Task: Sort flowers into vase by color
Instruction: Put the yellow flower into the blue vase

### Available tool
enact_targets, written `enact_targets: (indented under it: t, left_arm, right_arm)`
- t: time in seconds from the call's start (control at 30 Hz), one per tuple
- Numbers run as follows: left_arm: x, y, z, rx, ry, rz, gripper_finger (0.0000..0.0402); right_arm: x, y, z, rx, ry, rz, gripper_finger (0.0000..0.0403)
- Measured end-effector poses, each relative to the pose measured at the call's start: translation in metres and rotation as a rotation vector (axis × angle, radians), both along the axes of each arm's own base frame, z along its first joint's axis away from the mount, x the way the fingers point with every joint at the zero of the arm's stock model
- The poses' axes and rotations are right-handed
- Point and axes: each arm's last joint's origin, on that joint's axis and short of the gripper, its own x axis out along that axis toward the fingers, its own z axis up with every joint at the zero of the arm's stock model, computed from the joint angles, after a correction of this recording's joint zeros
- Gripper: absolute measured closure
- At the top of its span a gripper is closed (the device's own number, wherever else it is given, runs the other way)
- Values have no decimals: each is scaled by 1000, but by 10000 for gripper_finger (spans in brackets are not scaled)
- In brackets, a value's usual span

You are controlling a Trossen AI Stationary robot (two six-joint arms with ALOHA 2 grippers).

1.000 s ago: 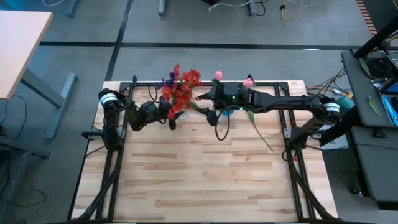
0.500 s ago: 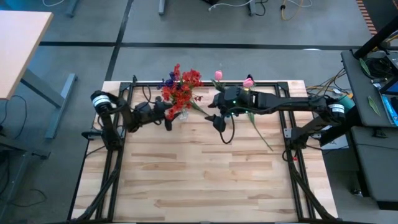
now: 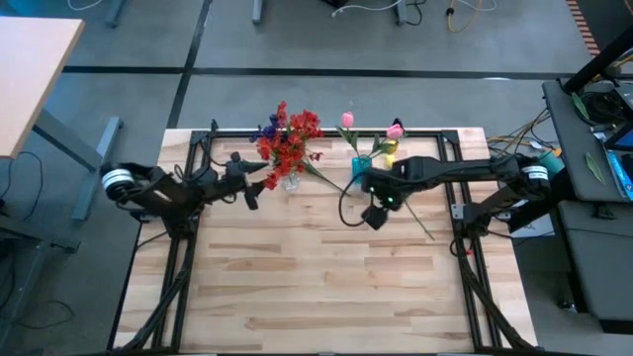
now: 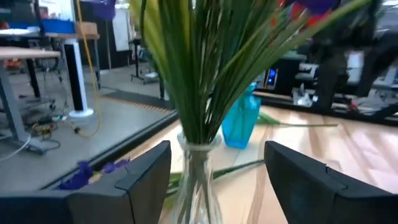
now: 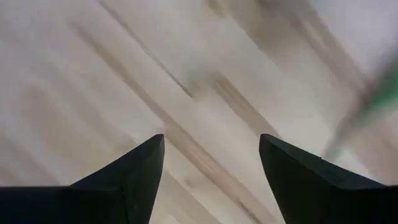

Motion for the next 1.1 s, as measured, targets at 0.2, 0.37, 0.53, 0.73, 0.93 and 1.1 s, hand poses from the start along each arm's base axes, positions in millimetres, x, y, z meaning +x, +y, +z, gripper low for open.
enact_targets:
  t: [0.2, 0.37, 0.53, 0.73, 0.93, 1.1]
  left_arm:
    - [1, -2, 6, 7, -6, -80, 162]
    - [0, -3, 7, 7, -6, -95, 166]
    - [1, -3, 6, 3, 0, -100, 166]
    - [1, -3, 4, -17, 2, -101, 166]
    - [1, -3, 4, -21, 7, -101, 166]
    - [2, -3, 5, -14, -3, -102, 166]
  right_arm:
    - [-25, 4, -27, 54, 169, -140, 150]
    - [-40, -7, -52, 35, 265, -253, 135]
    - [-51, -22, -76, 23, 289, -318, 113]
    - [-58, -36, -98, -56, 229, -322, 108]
    - [-66, -39, -108, -146, 257, -309, 138]
    - [-69, -38, -120, -158, 207, -299, 189]
